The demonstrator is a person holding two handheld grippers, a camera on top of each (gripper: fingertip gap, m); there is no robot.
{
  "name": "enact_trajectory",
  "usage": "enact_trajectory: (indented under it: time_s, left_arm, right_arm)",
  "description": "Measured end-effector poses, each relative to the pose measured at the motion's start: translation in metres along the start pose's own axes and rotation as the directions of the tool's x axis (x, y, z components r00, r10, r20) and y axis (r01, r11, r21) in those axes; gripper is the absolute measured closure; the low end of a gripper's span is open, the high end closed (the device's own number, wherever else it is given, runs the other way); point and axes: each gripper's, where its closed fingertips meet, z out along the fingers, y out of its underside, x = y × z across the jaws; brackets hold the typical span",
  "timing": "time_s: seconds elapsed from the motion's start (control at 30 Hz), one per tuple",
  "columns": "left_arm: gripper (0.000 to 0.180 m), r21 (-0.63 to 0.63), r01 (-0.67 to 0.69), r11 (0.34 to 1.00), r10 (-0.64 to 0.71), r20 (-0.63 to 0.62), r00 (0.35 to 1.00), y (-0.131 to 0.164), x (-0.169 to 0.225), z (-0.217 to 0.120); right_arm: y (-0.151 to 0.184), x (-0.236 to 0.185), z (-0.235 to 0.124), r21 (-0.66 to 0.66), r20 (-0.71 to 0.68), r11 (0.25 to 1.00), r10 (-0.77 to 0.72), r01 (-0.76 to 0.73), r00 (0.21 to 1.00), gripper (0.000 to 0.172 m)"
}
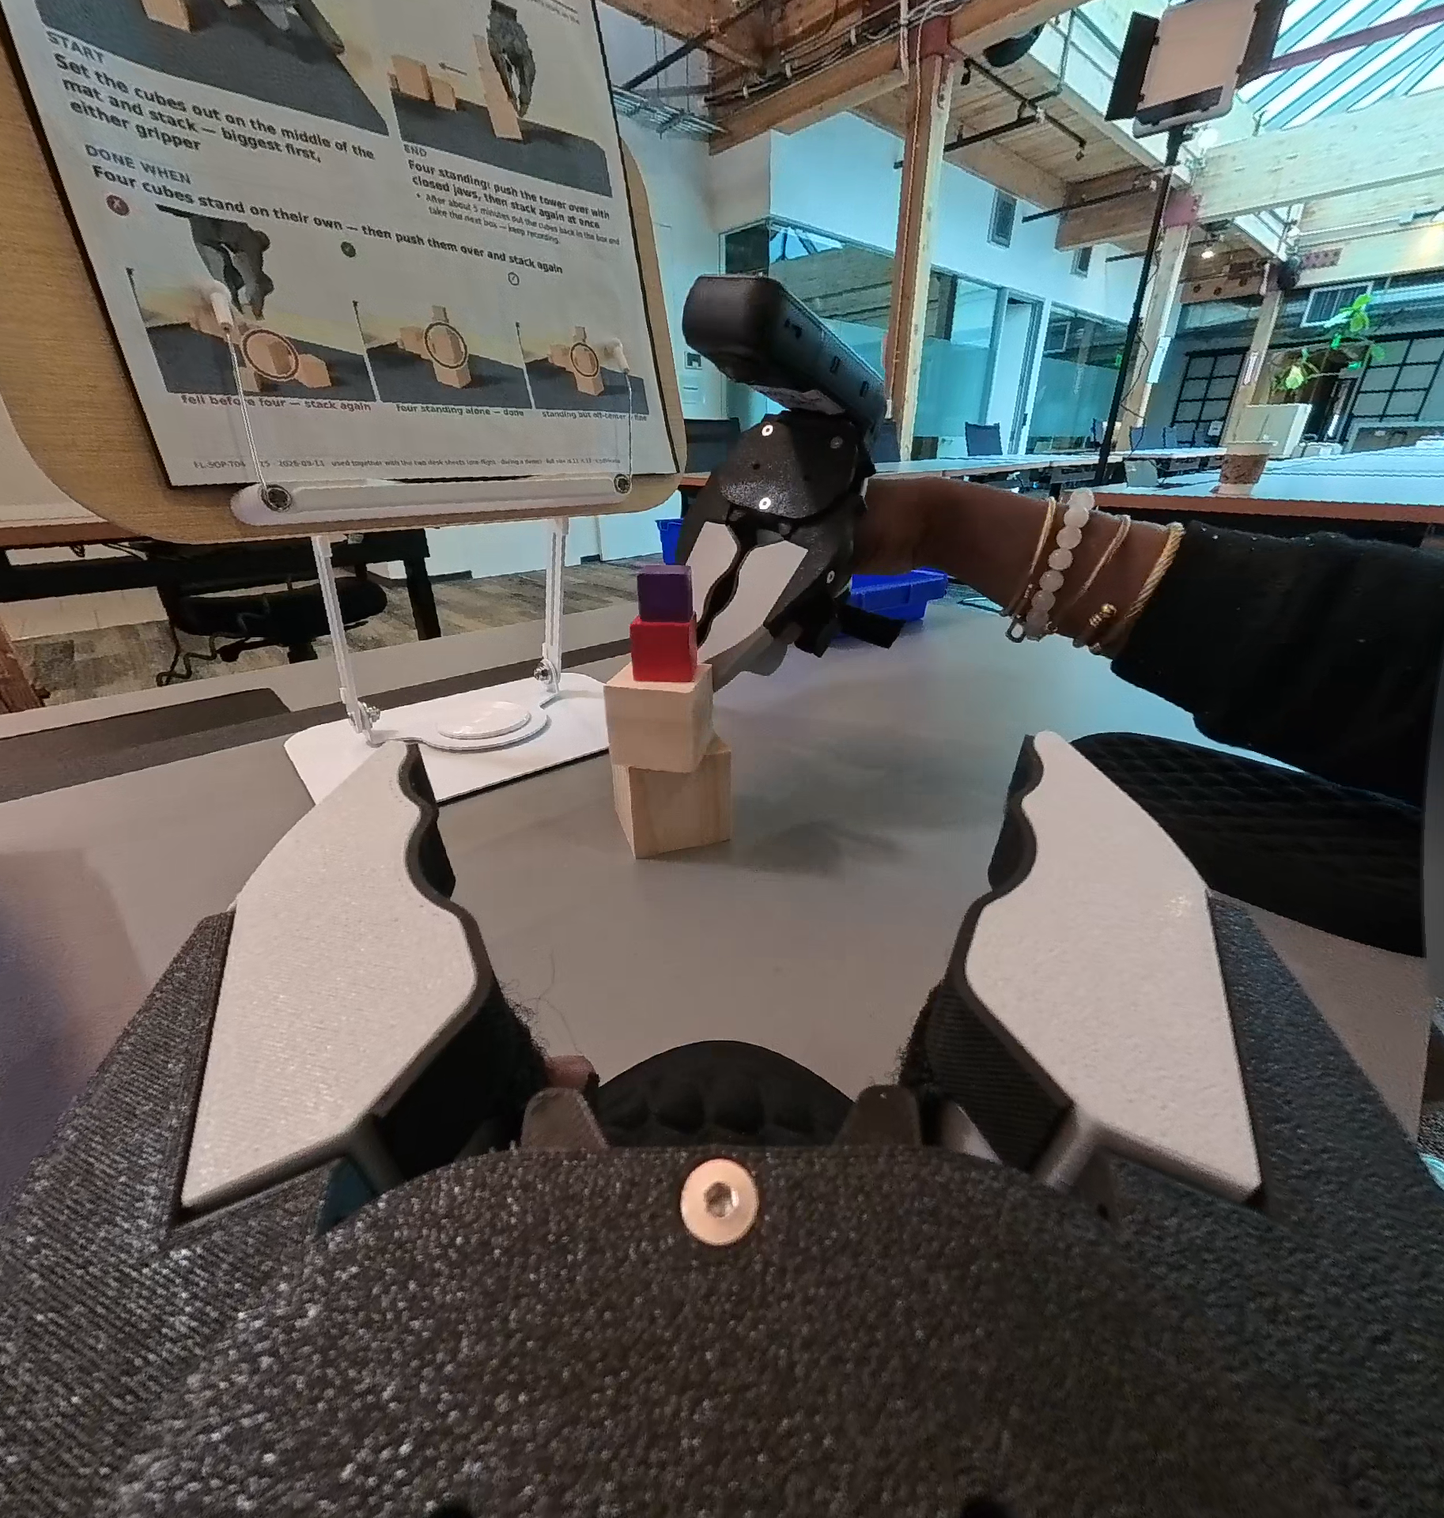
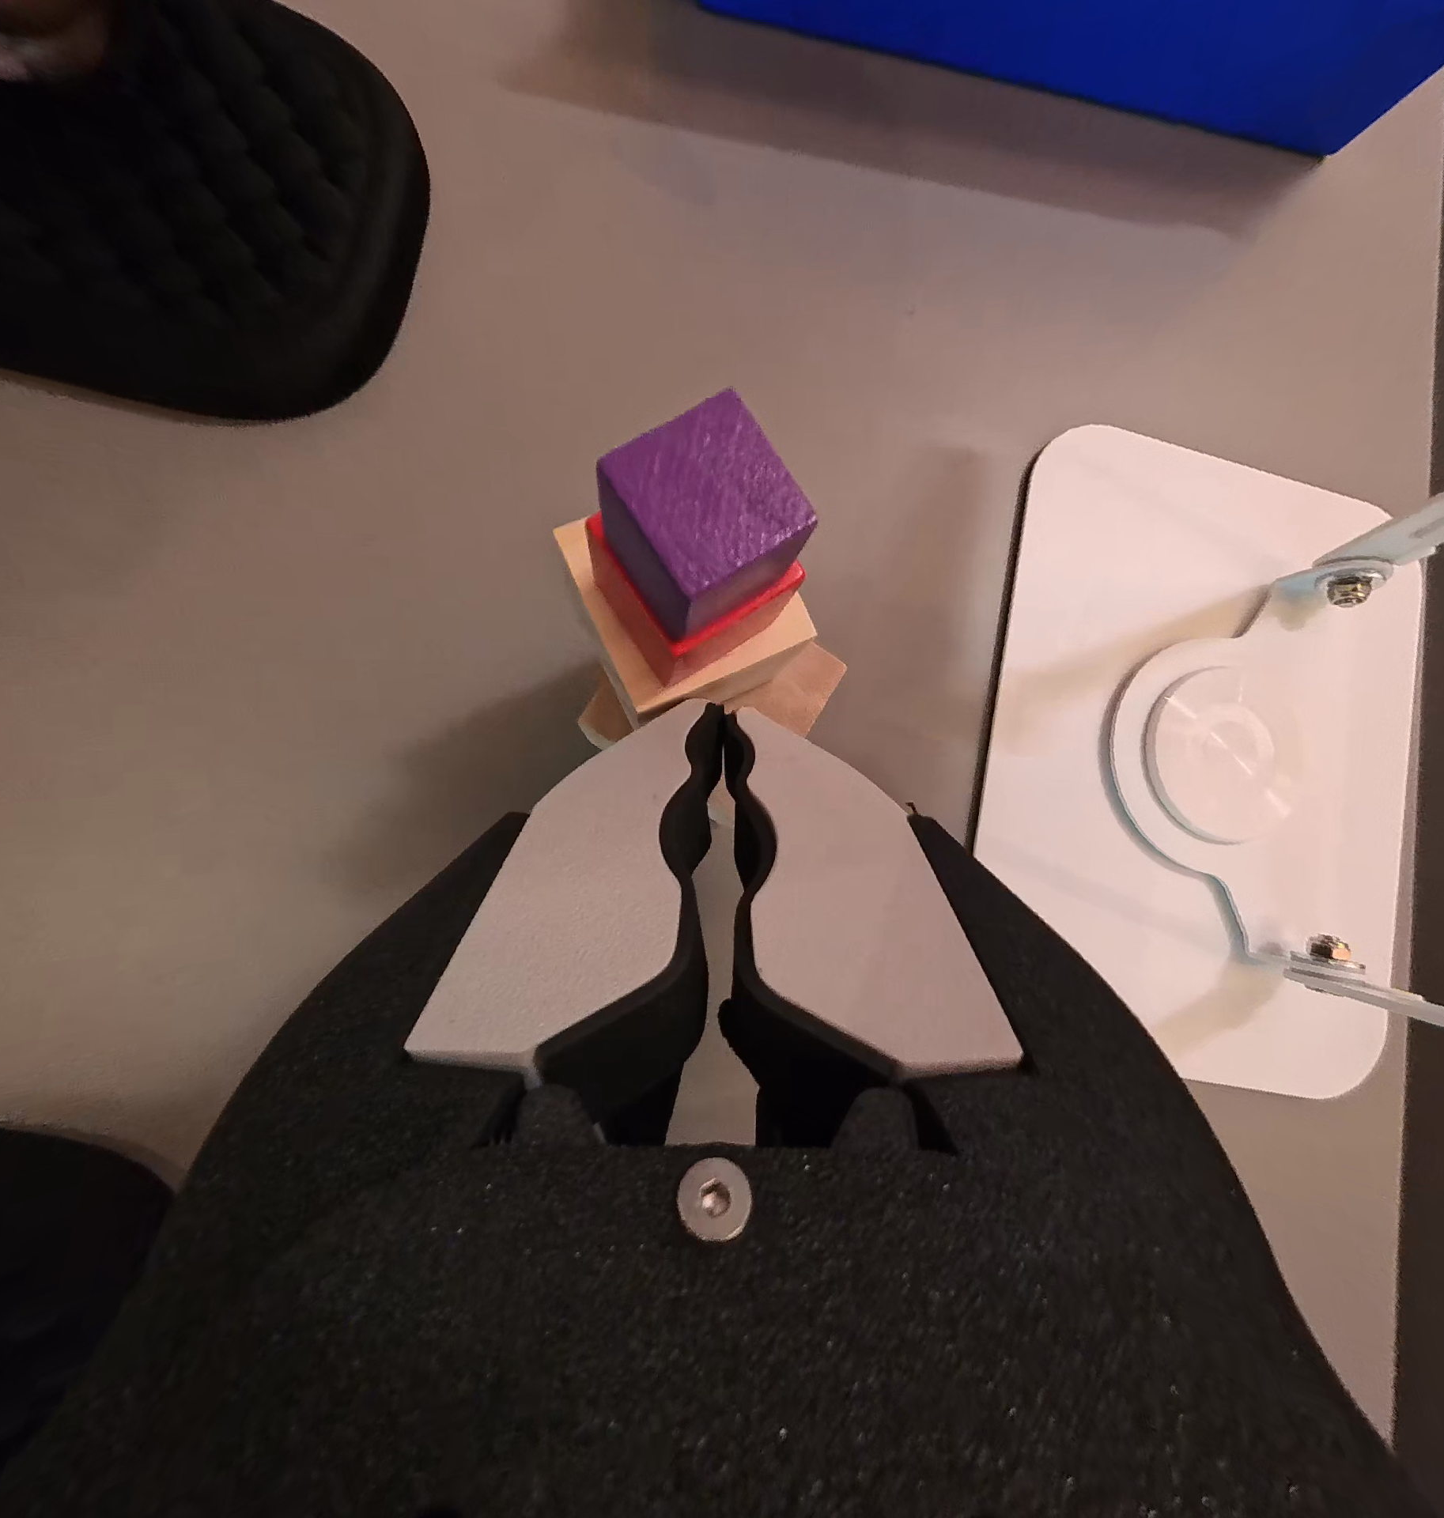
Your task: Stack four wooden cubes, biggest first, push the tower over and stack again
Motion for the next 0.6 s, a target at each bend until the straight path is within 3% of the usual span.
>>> enact_trajectory:
  time_s: [0.43,0.6]
  left_arm:
    - [0.052,-0.001,-0.002,1.0,0.002,0.002,1.0,0.0,0.0,0.0]
    - [0.052,-0.001,-0.001,1.0,0.001,0.0,1.0,0.0,0.0,0.0]
  right_arm:
    - [-0.013,-0.009,0.002,0.054,0.026,0.999,-0.006,0.005,1.0,0.172]
    - [-0.03,-0.01,-0.007,0.177,0.004,0.984,0.016,-0.016,1.0,0.167]
